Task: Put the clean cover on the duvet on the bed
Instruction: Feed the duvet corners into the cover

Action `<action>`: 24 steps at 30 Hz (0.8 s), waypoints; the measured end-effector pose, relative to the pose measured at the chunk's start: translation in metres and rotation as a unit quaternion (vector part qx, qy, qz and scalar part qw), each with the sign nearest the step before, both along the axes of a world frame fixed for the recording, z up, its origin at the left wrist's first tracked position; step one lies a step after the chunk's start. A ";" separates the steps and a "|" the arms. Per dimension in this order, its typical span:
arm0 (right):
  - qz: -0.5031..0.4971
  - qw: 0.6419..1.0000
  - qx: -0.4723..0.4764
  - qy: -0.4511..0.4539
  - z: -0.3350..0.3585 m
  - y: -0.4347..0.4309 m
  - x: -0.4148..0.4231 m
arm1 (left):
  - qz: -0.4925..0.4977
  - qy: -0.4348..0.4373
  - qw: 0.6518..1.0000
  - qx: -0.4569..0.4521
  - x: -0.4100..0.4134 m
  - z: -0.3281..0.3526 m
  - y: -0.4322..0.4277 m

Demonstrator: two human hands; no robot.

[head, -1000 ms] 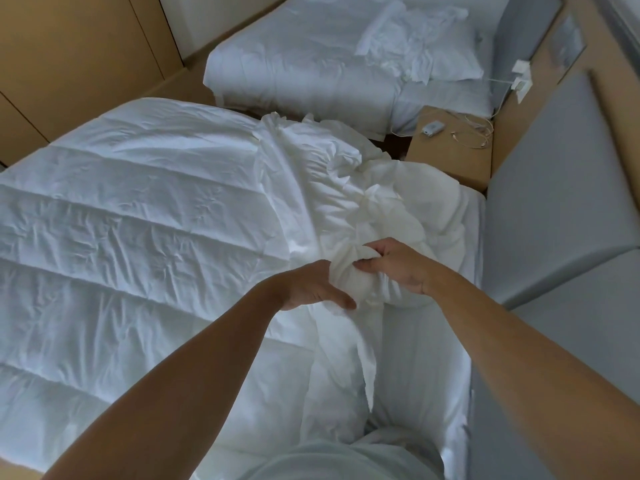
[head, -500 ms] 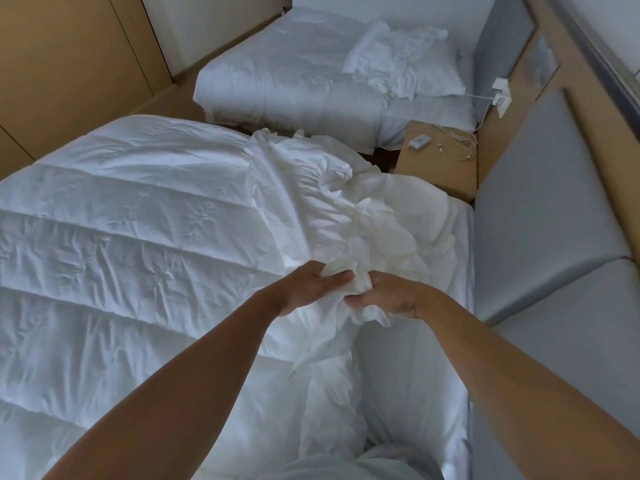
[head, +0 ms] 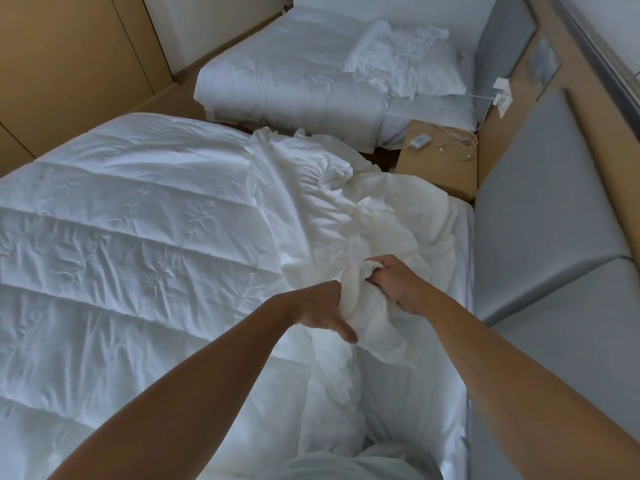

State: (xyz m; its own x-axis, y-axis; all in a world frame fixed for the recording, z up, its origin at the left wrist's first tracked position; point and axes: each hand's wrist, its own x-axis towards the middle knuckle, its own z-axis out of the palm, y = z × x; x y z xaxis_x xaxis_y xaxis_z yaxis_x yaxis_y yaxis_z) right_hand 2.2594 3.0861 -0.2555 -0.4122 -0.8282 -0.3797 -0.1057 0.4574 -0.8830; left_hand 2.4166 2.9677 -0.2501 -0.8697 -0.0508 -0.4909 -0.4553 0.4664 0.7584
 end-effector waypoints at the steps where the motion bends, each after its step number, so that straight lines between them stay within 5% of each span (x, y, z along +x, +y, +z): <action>1: -0.002 1.000 0.009 -0.001 -0.003 -0.001 -0.001 | -0.037 -0.015 0.998 -0.058 -0.003 0.000 0.001; 3: -0.014 1.000 0.025 -0.007 -0.005 -0.003 -0.001 | -0.081 -0.038 0.981 -0.174 -0.009 -0.001 0.005; 5: -0.021 0.999 0.040 -0.007 -0.007 -0.005 -0.002 | -0.062 -0.022 0.981 -0.184 -0.012 -0.005 0.007; 10: 0.026 0.988 0.102 -0.109 -0.008 0.003 -0.007 | 0.098 0.061 0.993 0.026 -0.007 -0.002 -0.005; 14: 0.077 0.961 0.098 -0.247 -0.007 0.016 -0.012 | 0.174 0.101 0.978 0.046 -0.008 -0.002 -0.009; 19: 0.160 0.980 0.071 -0.098 -0.002 0.014 -0.006 | 0.266 0.150 0.946 0.105 -0.012 -0.007 -0.001; 24: 0.040 0.981 -0.018 -0.190 0.003 0.011 -0.017 | 0.241 0.125 0.935 0.230 -0.015 0.000 -0.004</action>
